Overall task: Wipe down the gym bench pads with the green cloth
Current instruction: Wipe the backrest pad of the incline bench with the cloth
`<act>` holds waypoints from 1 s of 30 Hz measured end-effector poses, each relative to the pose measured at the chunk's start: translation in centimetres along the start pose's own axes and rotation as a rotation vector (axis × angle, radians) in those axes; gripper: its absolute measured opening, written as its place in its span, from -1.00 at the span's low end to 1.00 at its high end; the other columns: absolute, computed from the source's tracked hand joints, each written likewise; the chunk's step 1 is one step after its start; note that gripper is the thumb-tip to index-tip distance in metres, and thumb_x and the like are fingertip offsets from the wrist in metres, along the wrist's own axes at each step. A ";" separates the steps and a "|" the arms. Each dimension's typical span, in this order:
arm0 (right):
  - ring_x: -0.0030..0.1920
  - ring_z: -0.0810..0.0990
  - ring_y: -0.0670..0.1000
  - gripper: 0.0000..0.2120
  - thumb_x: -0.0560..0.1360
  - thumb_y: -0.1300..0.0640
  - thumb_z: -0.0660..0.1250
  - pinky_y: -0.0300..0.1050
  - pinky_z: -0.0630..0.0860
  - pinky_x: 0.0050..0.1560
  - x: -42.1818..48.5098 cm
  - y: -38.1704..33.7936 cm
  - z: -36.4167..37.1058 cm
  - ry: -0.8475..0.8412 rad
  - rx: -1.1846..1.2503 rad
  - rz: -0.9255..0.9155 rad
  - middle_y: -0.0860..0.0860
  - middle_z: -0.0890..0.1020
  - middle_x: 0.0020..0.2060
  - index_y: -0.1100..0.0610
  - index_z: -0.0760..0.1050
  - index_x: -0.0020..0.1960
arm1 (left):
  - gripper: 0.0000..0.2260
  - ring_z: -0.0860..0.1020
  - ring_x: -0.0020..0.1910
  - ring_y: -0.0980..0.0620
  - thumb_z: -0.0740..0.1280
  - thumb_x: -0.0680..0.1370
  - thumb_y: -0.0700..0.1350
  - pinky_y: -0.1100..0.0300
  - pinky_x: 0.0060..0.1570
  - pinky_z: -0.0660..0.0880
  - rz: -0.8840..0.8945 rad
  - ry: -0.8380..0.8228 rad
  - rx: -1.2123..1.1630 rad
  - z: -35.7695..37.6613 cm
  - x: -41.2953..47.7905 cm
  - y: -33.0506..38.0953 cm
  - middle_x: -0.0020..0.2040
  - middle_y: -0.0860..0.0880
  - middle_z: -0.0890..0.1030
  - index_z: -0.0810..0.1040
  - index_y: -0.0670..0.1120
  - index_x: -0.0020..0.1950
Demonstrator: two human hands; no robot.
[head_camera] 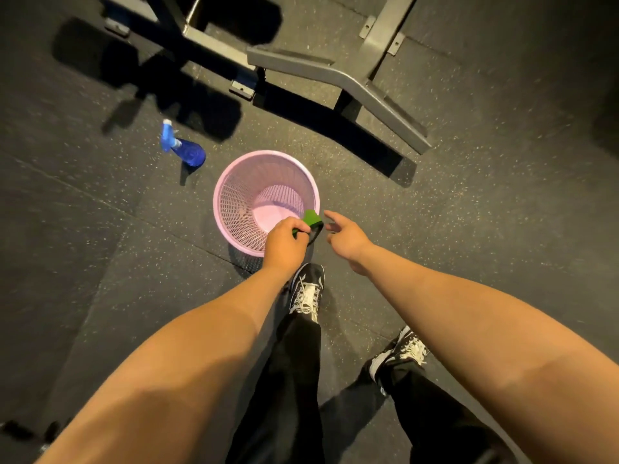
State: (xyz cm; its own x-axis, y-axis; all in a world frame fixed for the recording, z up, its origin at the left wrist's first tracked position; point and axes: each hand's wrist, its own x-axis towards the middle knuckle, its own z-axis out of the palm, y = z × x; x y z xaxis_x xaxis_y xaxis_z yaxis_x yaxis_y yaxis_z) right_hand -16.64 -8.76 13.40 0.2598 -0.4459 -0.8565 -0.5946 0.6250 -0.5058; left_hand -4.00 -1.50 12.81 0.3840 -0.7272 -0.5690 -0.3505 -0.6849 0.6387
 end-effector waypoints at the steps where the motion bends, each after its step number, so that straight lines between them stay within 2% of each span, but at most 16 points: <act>1: 0.25 0.48 0.01 -0.45 0.59 0.41 0.14 -0.28 0.39 0.05 -1.6 -1.0 -1.0 0.019 0.016 -0.027 0.13 0.50 0.35 0.09 0.29 0.53 | -0.84 0.55 -0.02 0.00 0.27 0.56 -0.30 0.20 -0.05 0.40 0.026 -0.033 0.000 -0.6 -0.7 2.2 0.01 -0.05 0.63 0.58 -0.07 -0.02; 4: 0.17 0.50 -0.01 -0.43 0.53 0.49 0.14 -0.32 0.42 -0.01 -7.1 -4.0 -4.7 0.019 0.032 -0.117 0.12 0.56 0.26 0.12 0.37 0.48 | -0.84 0.54 -0.08 0.00 0.25 0.57 -0.29 0.14 -0.12 0.42 0.108 -0.105 0.000 -1.9 -3.0 9.4 -0.06 -0.01 0.60 0.51 -0.02 -0.05; 6: 0.17 0.54 0.04 -0.46 0.52 0.48 0.17 -0.19 0.45 0.05 -11.0 -5.9 -7.7 0.060 0.010 -0.152 0.09 0.58 0.20 0.11 0.43 0.43 | -0.84 0.52 -0.10 -0.02 0.23 0.58 -0.28 0.09 -0.12 0.45 0.153 -0.136 0.029 -2.3 -4.9 14.4 -0.07 -0.01 0.58 0.50 -0.02 -0.05; 8: 0.10 0.57 0.09 -0.59 0.53 0.42 0.24 -0.10 0.46 0.03 -15.1 -7.4 -11.6 0.127 -0.012 -0.174 0.09 0.60 0.09 0.13 0.51 0.31 | -0.84 0.50 -0.15 0.02 0.21 0.60 -0.26 0.14 -0.20 0.41 0.186 -0.161 0.059 -2.2 -7.3 19.9 -0.10 0.01 0.55 0.48 -0.02 -0.05; 11: -0.04 0.52 0.03 -0.73 0.54 0.39 0.26 -0.19 0.42 -0.15 -22.8 -9.0 -18.2 0.216 0.051 -0.214 0.07 0.59 -0.04 0.12 0.55 0.15 | -0.86 0.50 -0.12 0.07 0.22 0.61 -0.25 0.31 -0.21 0.38 0.271 -0.197 0.052 -1.3 -11.8 29.0 -0.08 0.00 0.55 0.50 -0.04 -0.05; 15: -0.11 0.50 -0.05 -0.80 0.58 0.31 0.24 -0.30 0.43 -0.28 -32.9 -9.6 -27.0 0.381 0.217 -0.272 0.02 0.56 -0.08 0.14 0.52 0.15 | -0.83 0.53 -0.06 0.03 0.23 0.58 -0.27 0.25 -0.12 0.43 0.382 -0.177 0.015 1.0 -18.1 40.4 -0.05 0.00 0.60 0.54 -0.03 -0.05; 17: -0.12 0.47 -0.07 -0.83 0.60 0.26 0.23 -0.28 0.39 -0.24 -37.4 -9.4 -31.5 0.464 0.266 -0.302 0.00 0.54 -0.10 0.17 0.50 0.17 | -0.82 0.52 -0.08 0.08 0.22 0.59 -0.26 0.34 -0.17 0.39 0.441 -0.191 0.028 2.6 -21.0 45.7 -0.04 0.02 0.60 0.53 -0.01 -0.03; 20: -0.10 0.47 -0.08 -0.86 0.62 0.21 0.22 -0.29 0.37 -0.21 -42.9 -9.0 -37.3 0.537 0.351 -0.346 -0.03 0.53 -0.10 0.15 0.48 0.15 | -0.86 0.53 0.02 0.07 0.22 0.64 -0.23 0.44 -0.18 0.34 0.537 -0.186 0.032 4.9 -24.6 52.7 0.02 0.03 0.59 0.52 -0.01 0.04; 23: -0.09 0.51 -0.08 -0.88 0.63 0.14 0.23 -0.24 0.39 -0.20 -48.1 -8.6 -42.9 0.636 0.452 -0.395 -0.03 0.55 -0.09 0.13 0.50 0.12 | -0.90 0.53 0.04 0.06 0.26 0.65 -0.18 0.29 -0.09 0.43 0.639 -0.170 0.012 7.6 -27.9 59.9 0.04 0.05 0.58 0.51 -0.03 0.11; 24: -0.09 0.53 -0.06 -0.88 0.62 0.12 0.24 -0.21 0.43 -0.17 -49.5 -8.6 -44.7 0.666 0.485 -0.414 -0.01 0.57 -0.09 0.13 0.51 0.08 | -0.90 0.54 0.05 0.06 0.27 0.64 -0.17 0.26 -0.07 0.44 0.677 -0.168 0.005 8.5 -28.8 62.2 0.05 0.06 0.58 0.51 -0.02 0.13; 28: 0.04 0.65 0.10 -0.84 0.61 -0.02 0.27 0.08 0.57 0.11 -53.7 -8.8 -50.9 0.737 0.648 -0.462 0.10 0.66 0.01 0.05 0.54 0.00 | -0.89 0.55 0.07 0.12 0.29 0.64 -0.10 0.47 -0.19 0.39 0.758 -0.219 -0.010 11.9 -30.8 69.7 0.07 0.09 0.59 0.52 0.03 0.15; 30: 0.05 0.66 0.09 -0.84 0.61 -0.04 0.27 0.12 0.59 0.15 -54.8 -9.1 -54.0 0.762 0.716 -0.494 0.08 0.67 0.00 0.03 0.55 0.02 | -0.88 0.55 0.07 0.15 0.31 0.63 -0.09 0.37 -0.07 0.45 0.778 -0.238 -0.047 13.5 -31.2 73.1 0.07 0.10 0.59 0.54 0.03 0.16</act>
State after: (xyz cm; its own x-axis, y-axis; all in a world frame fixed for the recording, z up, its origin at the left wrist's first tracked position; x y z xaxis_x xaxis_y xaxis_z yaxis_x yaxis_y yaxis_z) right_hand -66.56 -24.65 70.48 -0.3276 -0.8614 -0.3882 0.0742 0.3861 -0.9195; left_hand -53.11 -29.51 70.28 -0.1487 -0.9879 -0.0453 -0.4040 0.0189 0.9146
